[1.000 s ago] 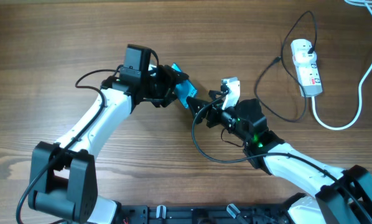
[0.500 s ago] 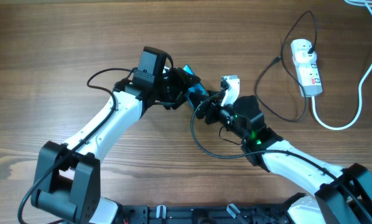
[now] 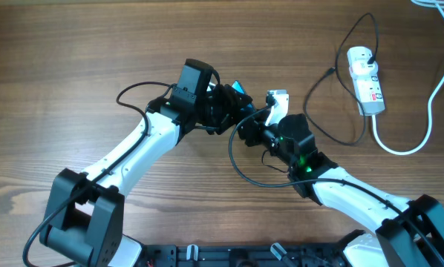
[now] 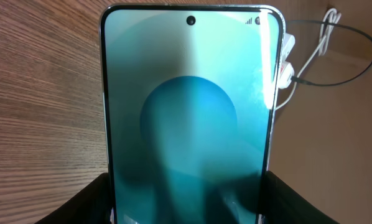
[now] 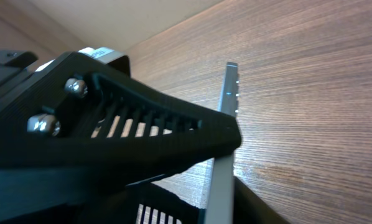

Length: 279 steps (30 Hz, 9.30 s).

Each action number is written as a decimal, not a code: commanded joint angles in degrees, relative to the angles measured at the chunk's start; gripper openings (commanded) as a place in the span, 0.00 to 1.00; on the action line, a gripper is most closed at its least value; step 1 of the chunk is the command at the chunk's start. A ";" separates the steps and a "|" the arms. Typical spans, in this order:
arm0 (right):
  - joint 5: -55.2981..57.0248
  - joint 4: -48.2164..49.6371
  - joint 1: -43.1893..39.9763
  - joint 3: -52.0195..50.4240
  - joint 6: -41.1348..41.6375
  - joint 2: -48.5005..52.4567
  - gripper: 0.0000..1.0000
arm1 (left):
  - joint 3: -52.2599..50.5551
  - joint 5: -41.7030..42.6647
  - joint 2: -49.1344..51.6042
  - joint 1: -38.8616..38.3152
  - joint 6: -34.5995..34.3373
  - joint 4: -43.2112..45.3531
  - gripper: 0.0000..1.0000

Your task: Plug charger to phone and switch on socket

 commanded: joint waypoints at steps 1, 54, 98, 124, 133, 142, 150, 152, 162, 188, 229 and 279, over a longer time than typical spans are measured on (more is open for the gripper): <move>1.46 0.00 0.35 1.22 0.22 0.72 0.38 | 1.42 2.34 -1.75 -0.04 -0.57 0.42 0.40; -22.38 12.90 -0.68 1.22 80.65 0.66 0.04 | 1.40 17.44 -21.00 34.51 24.44 -24.44 0.84; -24.57 14.88 -0.68 1.20 80.65 0.66 0.04 | 1.38 14.38 -9.99 14.34 5.03 -19.89 0.41; -26.01 -1.36 -0.52 1.20 80.41 0.66 0.35 | 1.40 14.23 -9.99 18.29 6.47 -10.47 0.04; -8.22 -16.76 -0.52 1.20 40.02 0.66 0.43 | 1.40 30.58 -9.44 25.27 16.37 -10.08 0.04; -8.22 -19.41 -2.60 1.22 15.43 -3.87 0.43 | 1.40 41.24 1.49 22.18 19.08 -8.61 0.04; -4.46 -41.99 -11.63 1.22 6.03 -25.35 0.43 | 1.40 58.45 10.08 22.36 12.28 4.48 0.04; -1.01 -49.88 -12.92 1.22 5.44 -32.17 0.43 | 1.40 60.92 9.81 22.18 9.81 4.48 0.04; 14.84 -72.61 -13.03 1.22 10.05 -50.23 0.43 | 1.40 60.92 5.88 21.77 9.55 -2.73 0.04; 25.27 -97.63 -16.52 43.80 5.33 -3.61 0.56 | 1.40 60.87 5.62 21.75 9.55 -3.96 0.04; 12.87 -52.59 -30.51 48.00 -11.98 42.82 0.19 | 1.40 54.62 5.64 21.77 9.55 -3.69 0.04; -12.15 -63.10 -20.26 48.15 -26.45 41.24 0.04 | 1.40 60.11 5.64 26.97 15.91 -3.28 0.04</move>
